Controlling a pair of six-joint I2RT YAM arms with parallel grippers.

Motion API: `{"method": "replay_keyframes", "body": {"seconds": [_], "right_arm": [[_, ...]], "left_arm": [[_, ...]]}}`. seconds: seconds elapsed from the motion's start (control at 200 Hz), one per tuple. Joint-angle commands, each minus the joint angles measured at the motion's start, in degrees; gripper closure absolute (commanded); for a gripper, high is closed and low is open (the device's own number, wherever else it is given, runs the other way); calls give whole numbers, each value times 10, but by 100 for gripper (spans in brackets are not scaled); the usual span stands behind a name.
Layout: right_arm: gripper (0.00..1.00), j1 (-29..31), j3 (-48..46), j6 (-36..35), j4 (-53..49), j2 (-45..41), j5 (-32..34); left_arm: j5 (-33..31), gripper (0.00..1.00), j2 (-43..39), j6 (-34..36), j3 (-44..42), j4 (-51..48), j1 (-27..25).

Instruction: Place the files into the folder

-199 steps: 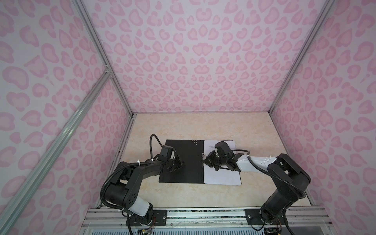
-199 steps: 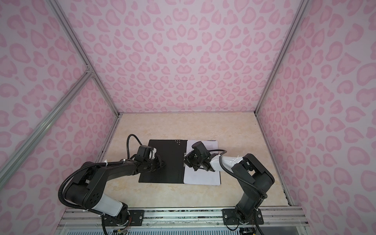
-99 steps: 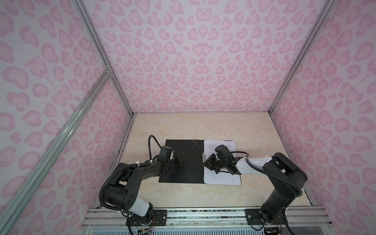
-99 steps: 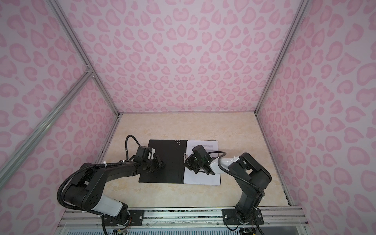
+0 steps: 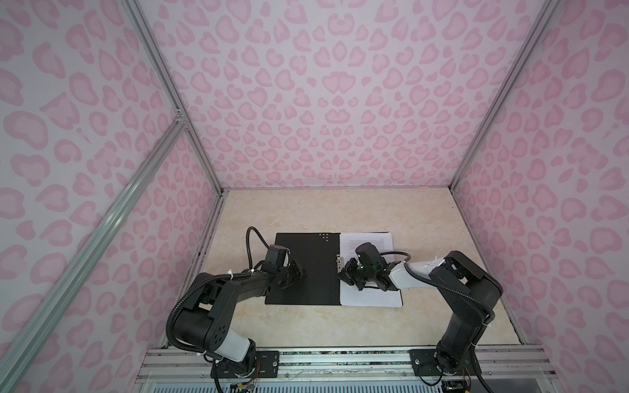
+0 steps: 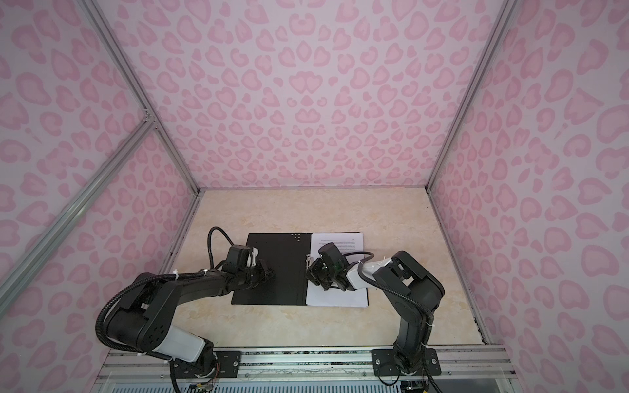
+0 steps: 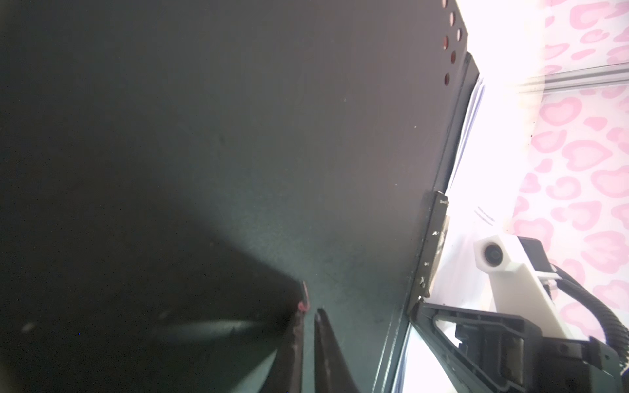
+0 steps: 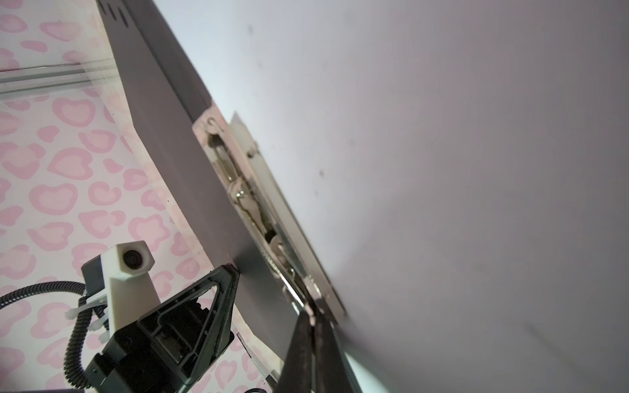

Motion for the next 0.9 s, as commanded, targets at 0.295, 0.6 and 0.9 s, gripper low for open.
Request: {"method": "replay_keyframes", "body": {"seconds": [0.295, 0.6, 0.9], "right_arm": [[100, 6, 47, -51, -118, 20, 30], [98, 4, 57, -48, -58, 45, -25], [91, 7, 55, -38, 8, 56, -56]], "left_arm": [[-106, 87, 15, -13, -23, -167, -17], [-113, 87, 24, -30, -16, -164, -44], [-119, 87, 24, -34, -16, -166, -50]]}}
